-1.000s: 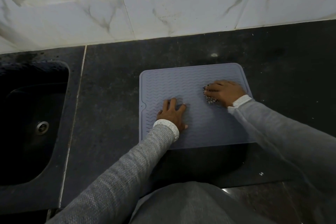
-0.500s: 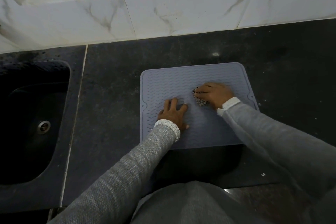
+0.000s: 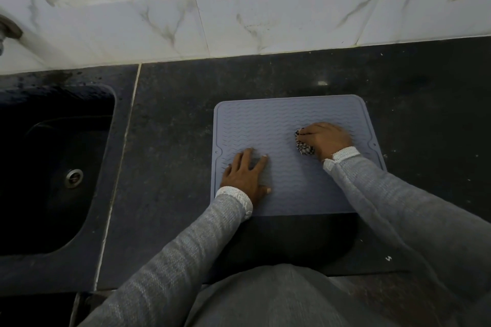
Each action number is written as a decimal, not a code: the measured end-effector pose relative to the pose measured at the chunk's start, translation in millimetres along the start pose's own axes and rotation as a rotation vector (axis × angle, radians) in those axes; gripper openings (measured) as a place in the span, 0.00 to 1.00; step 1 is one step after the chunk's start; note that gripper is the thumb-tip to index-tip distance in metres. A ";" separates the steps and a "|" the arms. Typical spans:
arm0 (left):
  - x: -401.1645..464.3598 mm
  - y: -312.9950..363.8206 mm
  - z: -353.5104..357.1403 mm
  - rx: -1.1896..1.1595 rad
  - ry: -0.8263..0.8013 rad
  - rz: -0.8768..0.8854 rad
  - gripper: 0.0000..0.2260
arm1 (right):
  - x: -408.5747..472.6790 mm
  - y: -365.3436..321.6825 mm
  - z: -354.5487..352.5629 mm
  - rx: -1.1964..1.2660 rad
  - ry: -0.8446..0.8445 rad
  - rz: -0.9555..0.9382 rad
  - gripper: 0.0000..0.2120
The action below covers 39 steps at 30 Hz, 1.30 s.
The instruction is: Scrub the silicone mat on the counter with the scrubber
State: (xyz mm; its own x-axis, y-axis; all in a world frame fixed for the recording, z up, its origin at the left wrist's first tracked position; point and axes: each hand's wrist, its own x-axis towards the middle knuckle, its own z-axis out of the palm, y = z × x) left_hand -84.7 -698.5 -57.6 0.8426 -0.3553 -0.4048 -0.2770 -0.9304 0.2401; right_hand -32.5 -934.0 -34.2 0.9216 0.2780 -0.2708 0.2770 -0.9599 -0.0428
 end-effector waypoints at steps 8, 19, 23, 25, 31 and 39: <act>8.3 0.4 -4.2 0.042 -0.029 -0.016 0.38 | 22.0 -58.4 -11.6 0.059 0.041 -0.178 0.24; 5.0 -0.2 -5.8 0.017 -0.033 -0.041 0.39 | 9.2 -13.8 -4.1 -0.146 -0.045 -0.182 0.22; 3.9 2.8 -6.7 0.026 -0.017 -0.047 0.39 | 15.0 -23.5 -10.6 -0.072 0.018 -0.141 0.22; 4.9 4.6 -8.2 0.026 -0.015 -0.054 0.39 | 24.8 -44.6 -14.2 -0.021 0.051 -0.185 0.22; 5.1 5.9 -7.6 0.026 0.011 -0.060 0.38 | 37.9 -70.8 -12.5 -0.091 0.000 -0.286 0.20; 4.3 5.3 -9.8 0.014 -0.030 -0.055 0.39 | 10.2 -21.4 -7.9 -0.103 -0.038 -0.138 0.23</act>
State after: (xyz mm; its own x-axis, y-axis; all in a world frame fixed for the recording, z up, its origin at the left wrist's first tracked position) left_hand -78.0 -704.1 -49.4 0.8424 -0.3057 -0.4437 -0.2368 -0.9497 0.2047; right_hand -26.9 -910.4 -28.4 0.8625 0.4032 -0.3057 0.4280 -0.9036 0.0159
